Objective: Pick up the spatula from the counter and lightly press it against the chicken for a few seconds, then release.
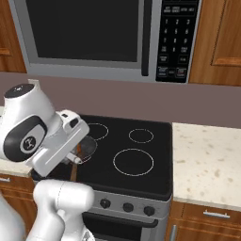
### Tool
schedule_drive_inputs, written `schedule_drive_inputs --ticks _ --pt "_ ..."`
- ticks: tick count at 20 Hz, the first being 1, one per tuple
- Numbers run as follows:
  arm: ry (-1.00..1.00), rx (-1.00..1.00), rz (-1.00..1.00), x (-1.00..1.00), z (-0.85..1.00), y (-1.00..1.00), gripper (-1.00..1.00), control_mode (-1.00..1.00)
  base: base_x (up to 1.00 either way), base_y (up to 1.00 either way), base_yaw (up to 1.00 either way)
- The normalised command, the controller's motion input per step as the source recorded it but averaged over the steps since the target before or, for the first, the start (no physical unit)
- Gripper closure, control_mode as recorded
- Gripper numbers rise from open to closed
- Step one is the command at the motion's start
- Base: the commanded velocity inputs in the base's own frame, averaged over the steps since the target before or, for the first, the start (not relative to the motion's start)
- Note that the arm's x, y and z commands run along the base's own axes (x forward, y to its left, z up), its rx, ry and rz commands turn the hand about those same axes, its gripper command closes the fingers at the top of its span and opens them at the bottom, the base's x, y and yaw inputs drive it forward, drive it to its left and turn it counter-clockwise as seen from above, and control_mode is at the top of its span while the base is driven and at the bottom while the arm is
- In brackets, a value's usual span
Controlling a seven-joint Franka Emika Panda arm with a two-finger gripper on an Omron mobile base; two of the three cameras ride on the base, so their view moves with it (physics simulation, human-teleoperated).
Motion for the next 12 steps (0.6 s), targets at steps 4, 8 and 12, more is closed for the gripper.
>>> schedule_drive_inputs --ticks 4,8,12 --pt "0.08 0.00 0.10 0.13 -0.01 0.00 1.00 -1.00 0.00 0.00 0.00" --pt "0.07 0.00 0.08 0.10 -0.01 0.01 1.00 -1.00 0.00 0.00 0.00" --pt "0.07 0.00 0.07 0.11 -0.06 0.00 1.00 -1.00 0.00 0.00 0.00"
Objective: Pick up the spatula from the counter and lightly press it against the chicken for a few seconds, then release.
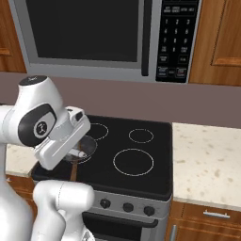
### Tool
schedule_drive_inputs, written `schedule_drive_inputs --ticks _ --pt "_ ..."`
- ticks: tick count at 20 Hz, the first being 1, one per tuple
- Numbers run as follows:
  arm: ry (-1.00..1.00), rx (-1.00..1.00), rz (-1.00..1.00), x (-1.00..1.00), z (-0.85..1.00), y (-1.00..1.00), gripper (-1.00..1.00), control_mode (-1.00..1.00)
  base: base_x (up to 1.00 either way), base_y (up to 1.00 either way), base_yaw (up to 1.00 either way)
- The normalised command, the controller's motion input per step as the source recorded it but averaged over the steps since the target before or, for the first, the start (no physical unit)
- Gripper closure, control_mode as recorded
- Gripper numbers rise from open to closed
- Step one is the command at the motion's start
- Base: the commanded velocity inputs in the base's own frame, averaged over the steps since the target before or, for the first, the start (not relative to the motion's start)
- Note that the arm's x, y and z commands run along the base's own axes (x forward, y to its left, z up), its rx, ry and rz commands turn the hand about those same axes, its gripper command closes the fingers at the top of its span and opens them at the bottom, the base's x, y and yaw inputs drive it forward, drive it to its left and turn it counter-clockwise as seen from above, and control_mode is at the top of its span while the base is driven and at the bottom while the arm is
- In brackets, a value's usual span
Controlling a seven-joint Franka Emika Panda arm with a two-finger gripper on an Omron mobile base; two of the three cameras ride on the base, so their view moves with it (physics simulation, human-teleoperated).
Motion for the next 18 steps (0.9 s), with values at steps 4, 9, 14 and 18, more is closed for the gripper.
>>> schedule_drive_inputs --ticks 4,9,14,18 --pt "0.07 0.00 0.07 0.14 -0.05 0.00 1.00 -1.00 0.00 0.00 0.00" --pt "0.05 -0.01 0.04 0.15 -0.02 0.00 1.00 -1.00 0.00 0.00 0.00" --pt "0.01 0.00 0.00 0.06 0.00 0.00 1.00 -1.00 0.00 0.00 0.00" --pt "0.00 0.00 0.00 0.01 -0.08 0.00 1.00 -1.00 0.00 0.00 0.00"
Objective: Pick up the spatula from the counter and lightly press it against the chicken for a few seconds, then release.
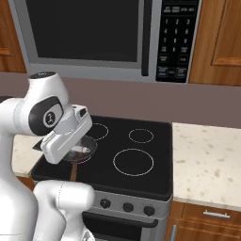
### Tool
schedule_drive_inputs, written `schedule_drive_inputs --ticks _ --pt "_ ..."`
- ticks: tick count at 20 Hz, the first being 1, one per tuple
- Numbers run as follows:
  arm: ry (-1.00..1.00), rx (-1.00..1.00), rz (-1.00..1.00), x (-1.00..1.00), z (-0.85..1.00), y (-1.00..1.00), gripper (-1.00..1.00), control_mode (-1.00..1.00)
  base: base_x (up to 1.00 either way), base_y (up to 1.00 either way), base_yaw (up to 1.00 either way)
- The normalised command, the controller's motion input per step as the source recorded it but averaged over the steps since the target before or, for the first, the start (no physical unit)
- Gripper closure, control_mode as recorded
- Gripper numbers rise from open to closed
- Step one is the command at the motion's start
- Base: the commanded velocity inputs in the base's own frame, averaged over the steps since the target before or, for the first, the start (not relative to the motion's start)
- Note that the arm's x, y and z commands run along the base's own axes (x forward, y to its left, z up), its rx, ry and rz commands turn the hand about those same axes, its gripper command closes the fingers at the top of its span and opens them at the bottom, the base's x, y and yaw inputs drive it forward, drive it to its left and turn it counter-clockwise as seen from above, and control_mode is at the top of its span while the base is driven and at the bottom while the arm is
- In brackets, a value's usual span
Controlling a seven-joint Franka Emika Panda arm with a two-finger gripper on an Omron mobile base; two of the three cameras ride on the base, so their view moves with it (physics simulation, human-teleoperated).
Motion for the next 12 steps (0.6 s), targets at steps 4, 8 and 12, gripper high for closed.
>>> schedule_drive_inputs --ticks 4,8,12 --pt "0.00 0.00 0.00 0.06 -0.16 0.00 1.00 -1.00 0.00 0.00 0.00" --pt "0.00 0.00 0.00 0.13 -0.13 0.00 1.00 -1.00 0.00 0.00 0.00" --pt "0.00 0.00 0.00 0.17 -0.04 0.03 1.00 -1.00 0.00 0.00 0.00"
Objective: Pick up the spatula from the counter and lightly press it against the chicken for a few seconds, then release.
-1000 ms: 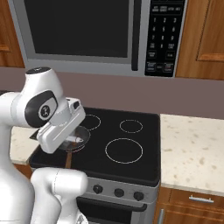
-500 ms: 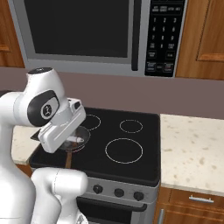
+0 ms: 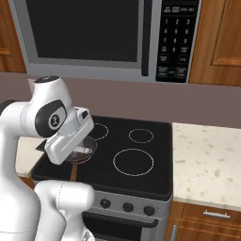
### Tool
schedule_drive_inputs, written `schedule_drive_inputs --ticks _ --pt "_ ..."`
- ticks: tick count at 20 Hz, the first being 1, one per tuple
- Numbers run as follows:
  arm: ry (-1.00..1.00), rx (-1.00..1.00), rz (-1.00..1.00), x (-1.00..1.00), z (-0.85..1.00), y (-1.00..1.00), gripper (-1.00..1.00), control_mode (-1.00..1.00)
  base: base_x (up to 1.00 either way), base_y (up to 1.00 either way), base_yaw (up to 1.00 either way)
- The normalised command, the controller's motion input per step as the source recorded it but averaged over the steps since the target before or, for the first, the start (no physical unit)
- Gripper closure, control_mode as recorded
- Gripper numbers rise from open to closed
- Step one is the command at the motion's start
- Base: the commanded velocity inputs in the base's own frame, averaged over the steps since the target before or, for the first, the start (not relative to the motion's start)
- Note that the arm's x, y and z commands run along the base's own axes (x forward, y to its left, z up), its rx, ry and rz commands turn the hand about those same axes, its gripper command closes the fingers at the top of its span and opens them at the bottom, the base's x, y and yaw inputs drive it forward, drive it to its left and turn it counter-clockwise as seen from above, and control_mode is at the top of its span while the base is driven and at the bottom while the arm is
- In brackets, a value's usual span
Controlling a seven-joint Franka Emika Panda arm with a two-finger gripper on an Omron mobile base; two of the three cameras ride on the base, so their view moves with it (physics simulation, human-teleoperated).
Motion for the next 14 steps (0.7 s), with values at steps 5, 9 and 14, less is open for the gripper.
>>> schedule_drive_inputs --ticks 5,9,14 --pt "0.00 0.00 0.00 0.18 -0.05 0.08 1.00 -1.00 0.00 0.00 0.00" --pt "0.00 0.00 0.00 0.22 -0.13 0.02 1.00 -1.00 0.00 0.00 0.00" --pt "0.00 0.00 0.00 0.27 -0.20 0.00 1.00 -1.00 0.00 0.00 0.00"
